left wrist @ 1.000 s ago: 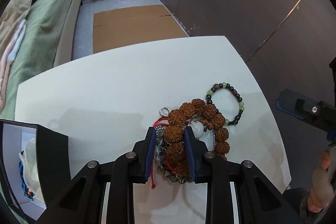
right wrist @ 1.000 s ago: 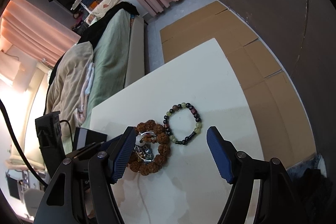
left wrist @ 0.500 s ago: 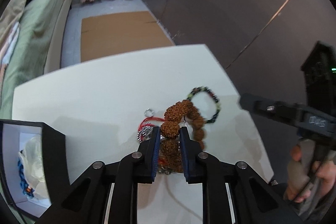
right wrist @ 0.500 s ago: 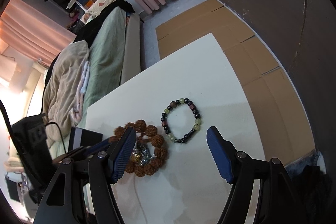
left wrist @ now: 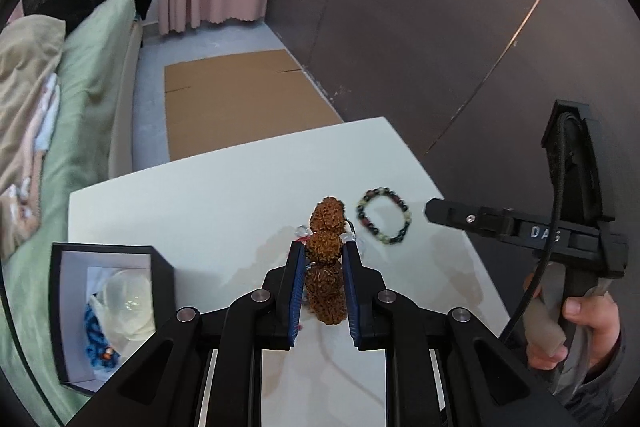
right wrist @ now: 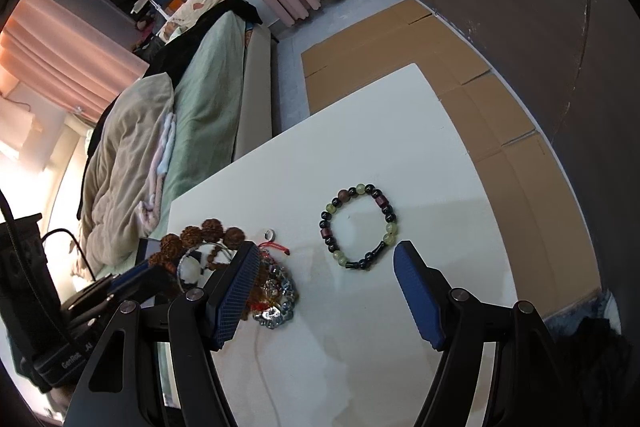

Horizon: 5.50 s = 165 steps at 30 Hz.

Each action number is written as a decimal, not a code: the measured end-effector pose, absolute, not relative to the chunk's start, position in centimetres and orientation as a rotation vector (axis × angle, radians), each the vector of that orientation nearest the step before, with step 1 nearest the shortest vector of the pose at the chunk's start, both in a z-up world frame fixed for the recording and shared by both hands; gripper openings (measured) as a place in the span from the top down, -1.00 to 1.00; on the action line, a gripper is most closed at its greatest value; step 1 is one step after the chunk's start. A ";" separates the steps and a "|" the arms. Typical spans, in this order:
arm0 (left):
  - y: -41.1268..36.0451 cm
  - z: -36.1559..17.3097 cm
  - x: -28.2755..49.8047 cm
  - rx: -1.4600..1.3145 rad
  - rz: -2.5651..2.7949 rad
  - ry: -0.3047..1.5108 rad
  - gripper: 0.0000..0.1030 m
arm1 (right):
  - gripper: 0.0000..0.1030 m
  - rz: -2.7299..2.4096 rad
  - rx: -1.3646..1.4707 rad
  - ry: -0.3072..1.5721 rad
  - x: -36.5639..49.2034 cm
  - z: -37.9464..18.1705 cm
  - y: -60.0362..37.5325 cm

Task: Organize jewelry
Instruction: 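Grasp the brown rudraksha bead bracelet with the left tool and lift, then carry the rudraksha bracelet into the black box and open the left tool, then move the left tool back over the silver chain pile, then close the left tool on the silver chains and red string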

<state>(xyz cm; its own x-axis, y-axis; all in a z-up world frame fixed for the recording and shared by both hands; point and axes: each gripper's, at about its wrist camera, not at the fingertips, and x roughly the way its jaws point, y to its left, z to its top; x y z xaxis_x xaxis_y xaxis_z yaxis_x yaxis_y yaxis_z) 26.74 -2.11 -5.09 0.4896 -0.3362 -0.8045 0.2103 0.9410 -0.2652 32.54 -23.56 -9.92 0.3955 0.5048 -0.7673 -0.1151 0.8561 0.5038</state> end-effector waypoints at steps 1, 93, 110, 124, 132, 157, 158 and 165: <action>-2.2 -5.4 26.8 -0.129 -0.324 1.014 0.63 | -0.38 0.406 0.401 1.101 32.5 -9.9 -23.5; 15.3 -2.1 21.0 -0.378 -0.106 0.902 -0.33 | 0.82 0.609 0.217 0.941 29.3 -3.8 -9.5; 18.7 -1.9 20.0 -0.409 -0.032 0.886 -0.33 | -0.03 0.810 0.233 1.015 27.3 -4.8 -0.6; 13.6 -1.7 21.3 -0.348 -0.113 0.906 -0.33 | -0.04 0.597 0.247 1.043 28.1 -5.2 -11.0; 9.0 -1.8 22.4 -0.292 -0.171 0.918 -0.33 | -0.04 0.549 0.262 1.049 28.2 -5.6 -14.5; -3.9 -7.0 27.3 -0.213 -0.327 1.087 0.31 | -0.03 0.453 0.390 1.084 29.6 -8.1 -23.7; -4.4 -7.3 27.6 -0.213 -0.328 1.094 0.31 | -0.03 0.451 0.395 1.084 29.7 -8.2 -24.0; -6.9 -10.0 29.1 -0.210 -0.316 1.183 0.46 | -0.03 0.425 0.429 1.085 30.0 -8.8 -26.6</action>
